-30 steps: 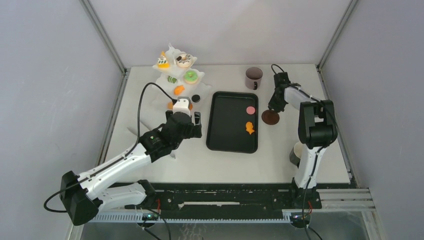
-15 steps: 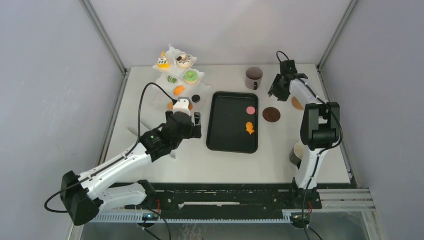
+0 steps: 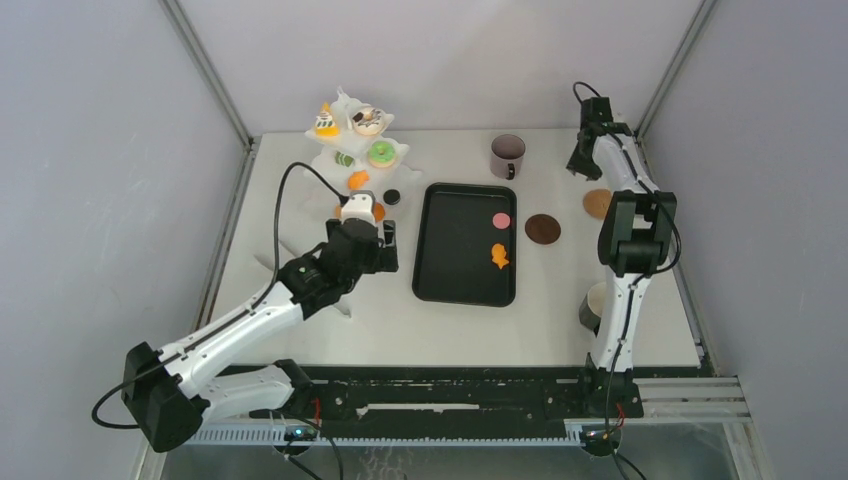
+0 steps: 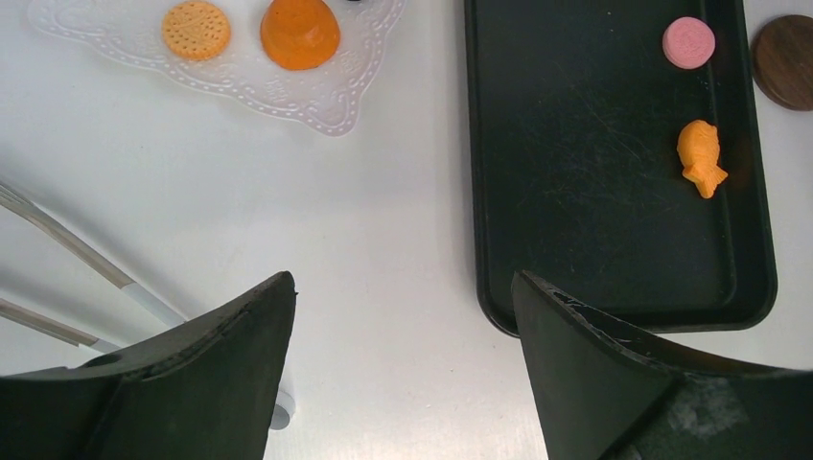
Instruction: Serve the afternoon tea
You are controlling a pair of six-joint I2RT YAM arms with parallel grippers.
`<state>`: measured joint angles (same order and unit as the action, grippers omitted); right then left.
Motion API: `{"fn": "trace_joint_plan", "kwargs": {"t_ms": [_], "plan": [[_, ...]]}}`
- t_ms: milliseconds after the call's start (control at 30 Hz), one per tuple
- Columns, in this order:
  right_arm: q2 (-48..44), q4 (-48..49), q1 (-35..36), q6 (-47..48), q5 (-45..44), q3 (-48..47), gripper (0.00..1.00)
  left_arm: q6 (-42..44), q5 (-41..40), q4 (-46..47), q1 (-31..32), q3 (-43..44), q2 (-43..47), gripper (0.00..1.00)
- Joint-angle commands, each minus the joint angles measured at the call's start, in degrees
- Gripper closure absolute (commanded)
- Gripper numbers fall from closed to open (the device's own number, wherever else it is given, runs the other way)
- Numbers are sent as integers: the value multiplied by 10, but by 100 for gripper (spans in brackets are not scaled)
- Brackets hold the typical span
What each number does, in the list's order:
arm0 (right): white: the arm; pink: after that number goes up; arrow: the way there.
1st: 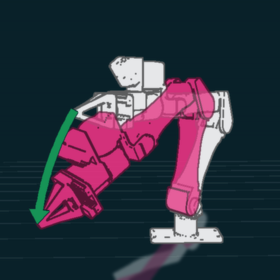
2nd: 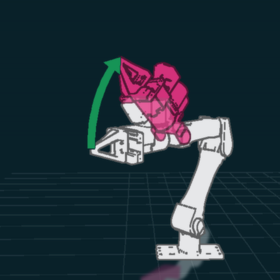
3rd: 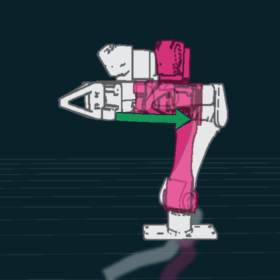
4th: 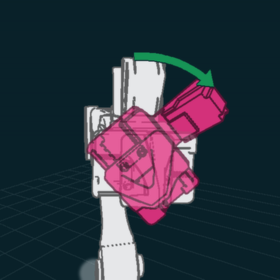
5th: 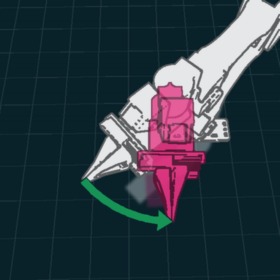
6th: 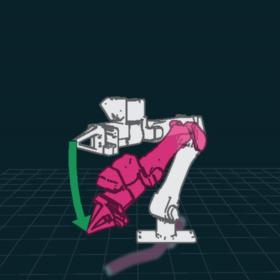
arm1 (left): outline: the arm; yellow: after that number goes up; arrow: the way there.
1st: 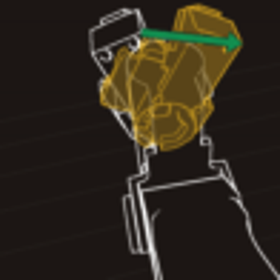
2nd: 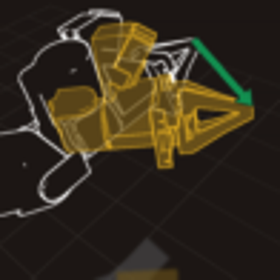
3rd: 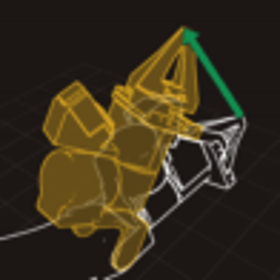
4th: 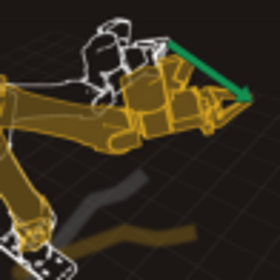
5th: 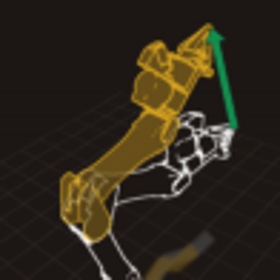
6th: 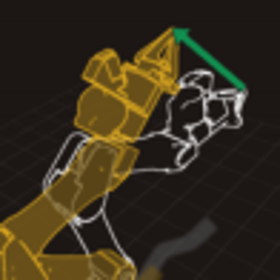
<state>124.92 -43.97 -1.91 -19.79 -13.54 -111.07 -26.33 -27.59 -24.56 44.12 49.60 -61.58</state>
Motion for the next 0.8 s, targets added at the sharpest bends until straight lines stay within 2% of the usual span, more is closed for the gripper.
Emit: {"fn": "trace_joint_plan", "kwargs": {"t_ms": [0,133,300,533,667,767], "plan": [[50,-76,-33,-5,-51,-63,57,15,10,17,-12,24,4,13],[59,-75,-62,-14,-4,-40,57,15,10,15,-19,17,9,13],[30,-42,-82,-15,36,45,57,20,17,17,-31,6,12,13],[-11,-17,-96,-17,38,155,58,28,27,22,-37,7,15,13],[-67,19,-110,-25,46,237,58,30,30,21,-38,-2,23,13],[-99,18,-113,-22,53,253,57,30,34,21,-40,-4,24,13]]}}
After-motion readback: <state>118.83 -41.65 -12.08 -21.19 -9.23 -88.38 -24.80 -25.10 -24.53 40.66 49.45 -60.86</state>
